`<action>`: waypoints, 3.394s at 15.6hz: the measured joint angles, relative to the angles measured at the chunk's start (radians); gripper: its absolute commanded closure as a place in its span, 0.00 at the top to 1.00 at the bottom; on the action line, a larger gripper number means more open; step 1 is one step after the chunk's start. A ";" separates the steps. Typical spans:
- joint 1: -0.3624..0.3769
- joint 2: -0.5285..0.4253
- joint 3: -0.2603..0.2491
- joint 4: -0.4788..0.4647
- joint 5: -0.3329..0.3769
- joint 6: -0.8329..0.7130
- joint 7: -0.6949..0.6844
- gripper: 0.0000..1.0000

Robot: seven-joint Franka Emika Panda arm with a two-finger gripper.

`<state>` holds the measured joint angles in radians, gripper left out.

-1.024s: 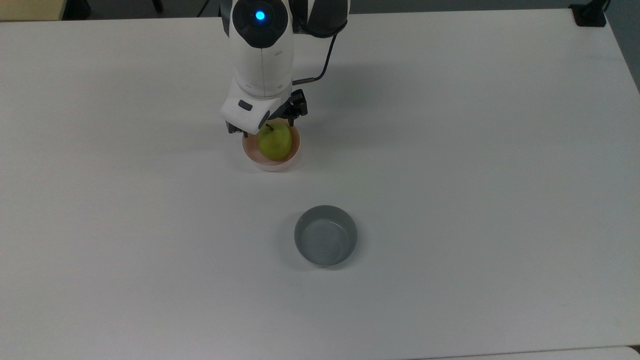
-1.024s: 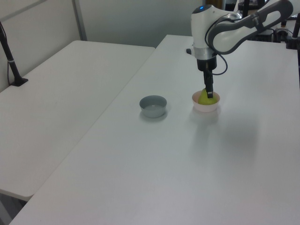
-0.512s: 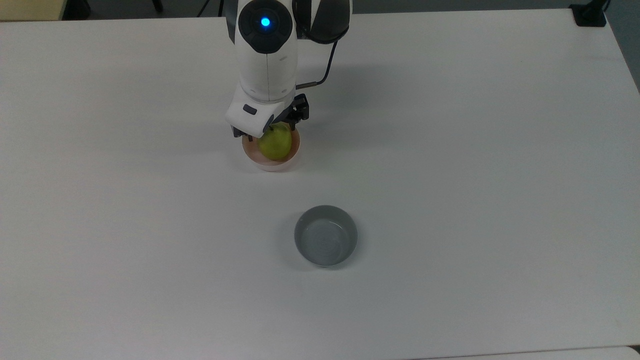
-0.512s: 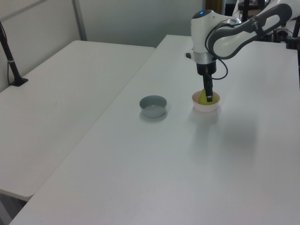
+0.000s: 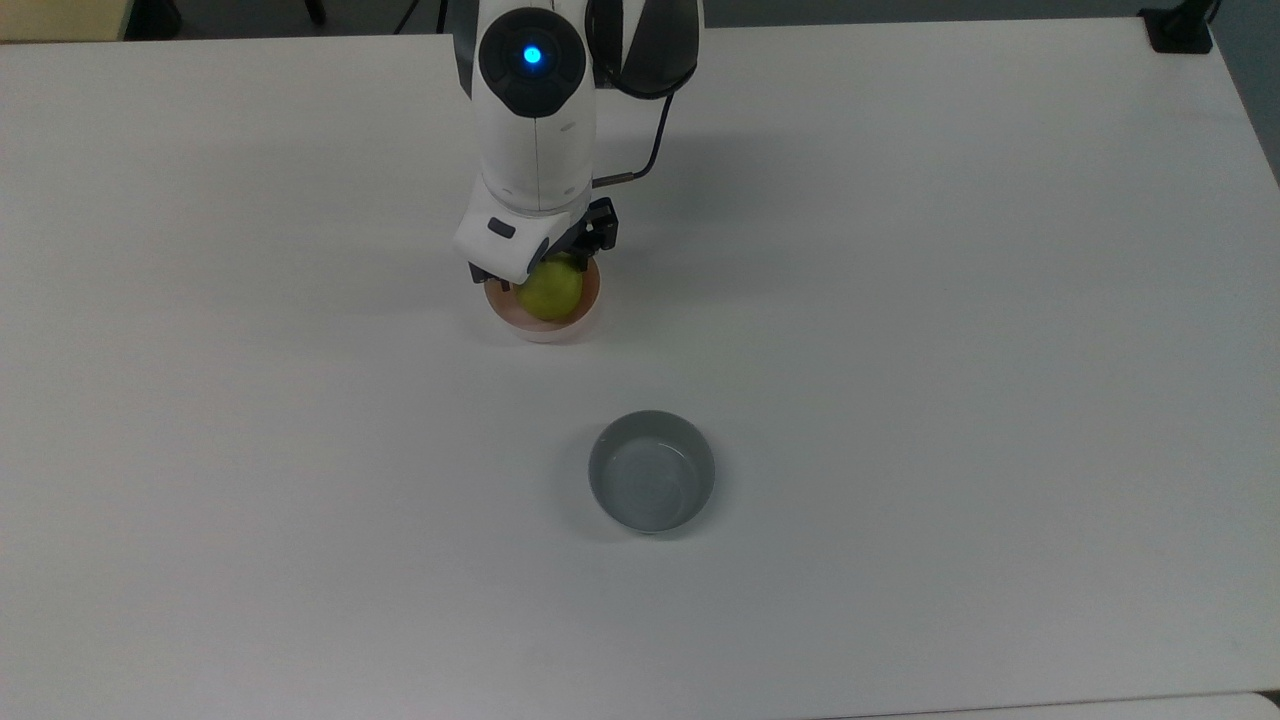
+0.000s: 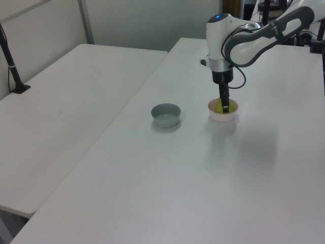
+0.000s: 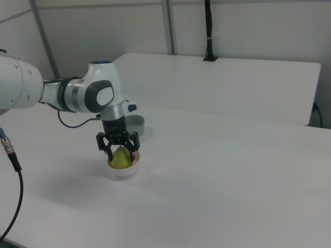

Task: Pick up a pear from the bowl
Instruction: 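Lower the gripper around the pear and close on it, then lift the pear out of the pink bowl and carry it aside, then lower the pear onto the table beside the pink bowl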

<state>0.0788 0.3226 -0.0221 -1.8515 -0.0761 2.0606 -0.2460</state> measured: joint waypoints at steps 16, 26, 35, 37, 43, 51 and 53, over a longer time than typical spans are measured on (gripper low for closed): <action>0.001 -0.038 0.000 0.036 0.000 -0.069 0.000 0.47; -0.019 -0.133 -0.012 0.243 0.076 -0.349 0.000 0.47; -0.052 -0.123 -0.114 0.274 0.077 -0.341 0.045 0.47; -0.054 -0.113 -0.145 0.274 0.077 -0.302 0.045 0.47; -0.103 -0.008 -0.170 0.271 0.077 -0.184 0.045 0.47; -0.145 0.156 -0.171 0.262 0.071 -0.036 0.045 0.51; -0.151 0.175 -0.171 0.262 0.071 -0.010 0.045 0.52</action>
<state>-0.0718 0.4977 -0.1935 -1.5894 -0.0055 2.0508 -0.2005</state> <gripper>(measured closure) 0.308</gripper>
